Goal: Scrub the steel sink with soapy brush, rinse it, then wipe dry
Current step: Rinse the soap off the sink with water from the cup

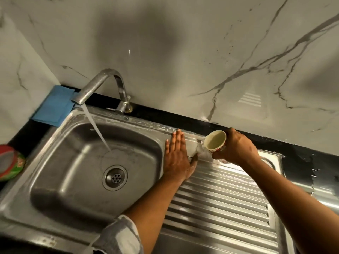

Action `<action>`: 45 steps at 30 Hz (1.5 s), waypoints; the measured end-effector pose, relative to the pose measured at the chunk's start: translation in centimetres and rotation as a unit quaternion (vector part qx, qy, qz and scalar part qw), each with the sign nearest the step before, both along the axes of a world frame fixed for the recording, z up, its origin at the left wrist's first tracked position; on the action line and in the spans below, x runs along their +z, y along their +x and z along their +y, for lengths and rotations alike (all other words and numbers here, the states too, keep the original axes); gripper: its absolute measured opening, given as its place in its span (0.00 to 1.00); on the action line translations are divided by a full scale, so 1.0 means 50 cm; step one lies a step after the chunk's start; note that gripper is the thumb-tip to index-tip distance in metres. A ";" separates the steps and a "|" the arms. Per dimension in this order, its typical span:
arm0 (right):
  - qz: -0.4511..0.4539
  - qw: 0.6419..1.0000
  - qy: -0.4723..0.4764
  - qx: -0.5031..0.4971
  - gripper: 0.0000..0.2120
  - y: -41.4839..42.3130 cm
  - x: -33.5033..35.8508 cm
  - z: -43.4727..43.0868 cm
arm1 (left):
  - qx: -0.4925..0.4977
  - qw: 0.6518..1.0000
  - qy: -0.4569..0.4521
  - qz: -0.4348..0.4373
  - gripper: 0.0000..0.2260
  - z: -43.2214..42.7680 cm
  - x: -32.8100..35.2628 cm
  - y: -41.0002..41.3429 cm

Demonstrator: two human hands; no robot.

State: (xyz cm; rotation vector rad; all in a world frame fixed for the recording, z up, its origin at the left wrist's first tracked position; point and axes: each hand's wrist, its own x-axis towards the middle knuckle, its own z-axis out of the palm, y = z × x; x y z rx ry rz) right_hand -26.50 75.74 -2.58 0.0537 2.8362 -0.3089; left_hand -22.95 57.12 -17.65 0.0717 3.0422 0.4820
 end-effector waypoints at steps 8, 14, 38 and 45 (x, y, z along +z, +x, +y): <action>0.000 0.996 -0.084 -0.041 0.49 0.003 -0.002 -0.025 | -0.098 0.992 0.050 0.056 0.44 0.017 0.004 0.018; 0.000 0.997 -0.063 -0.045 0.50 0.024 0.002 0.023 | -0.194 0.980 0.018 0.038 0.49 0.040 -0.009 0.014; -0.030 0.996 0.046 0.064 0.50 -0.044 -0.008 -0.157 | -0.115 0.993 -0.013 0.025 0.46 -0.175 -0.007 -0.030; -0.029 0.997 0.036 0.069 0.49 -0.079 -0.008 -0.314 | -0.004 0.999 -0.041 0.016 0.48 -0.318 -0.002 -0.052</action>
